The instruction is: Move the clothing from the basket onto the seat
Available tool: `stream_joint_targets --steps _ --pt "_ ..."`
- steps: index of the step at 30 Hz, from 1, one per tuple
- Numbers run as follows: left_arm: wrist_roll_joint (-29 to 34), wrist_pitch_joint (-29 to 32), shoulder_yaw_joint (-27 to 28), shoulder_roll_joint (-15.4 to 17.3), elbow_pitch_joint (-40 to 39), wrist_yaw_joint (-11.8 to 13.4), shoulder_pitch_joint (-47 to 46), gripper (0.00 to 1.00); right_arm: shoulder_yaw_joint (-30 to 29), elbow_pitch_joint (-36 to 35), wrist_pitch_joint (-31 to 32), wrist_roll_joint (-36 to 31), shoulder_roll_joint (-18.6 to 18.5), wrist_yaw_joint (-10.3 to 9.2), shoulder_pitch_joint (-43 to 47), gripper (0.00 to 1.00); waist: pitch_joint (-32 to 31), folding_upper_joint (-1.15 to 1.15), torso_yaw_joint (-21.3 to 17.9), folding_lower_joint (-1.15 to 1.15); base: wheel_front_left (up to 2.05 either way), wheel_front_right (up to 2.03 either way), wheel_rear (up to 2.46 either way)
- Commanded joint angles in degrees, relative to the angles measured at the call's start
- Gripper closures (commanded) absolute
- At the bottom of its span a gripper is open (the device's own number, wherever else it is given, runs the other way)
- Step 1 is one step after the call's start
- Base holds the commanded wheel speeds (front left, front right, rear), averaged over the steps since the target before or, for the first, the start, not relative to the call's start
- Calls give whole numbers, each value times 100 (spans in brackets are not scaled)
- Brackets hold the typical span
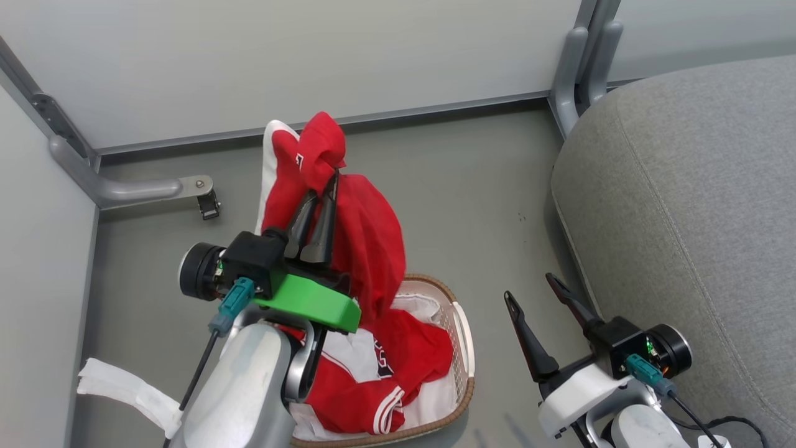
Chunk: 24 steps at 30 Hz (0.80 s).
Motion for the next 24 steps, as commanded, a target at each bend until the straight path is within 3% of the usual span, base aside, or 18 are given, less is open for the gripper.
stream_joint_targets --steps 1,7,15,24 --pt "-27 -5 -35 12 -32 34 -5 100 21 12 -28 -50 -14 -6 95 0 -69 0 17 1 0 0 0" --pt "-117 -5 -192 13 -110 98 10 100 210 -31 -28 14 2 -5 2 0 -80 0 20 1 0 0 0" --pt "-318 -5 -497 14 -120 189 -39 100 1193 -128 -28 318 106 -6 -625 0 2 0 186 1 0 0 0" --pt "-674 -5 -1113 14 -126 330 -87 100 1707 659 -28 82 181 -6 -1691 0 65 0 553 1 0 0 0"
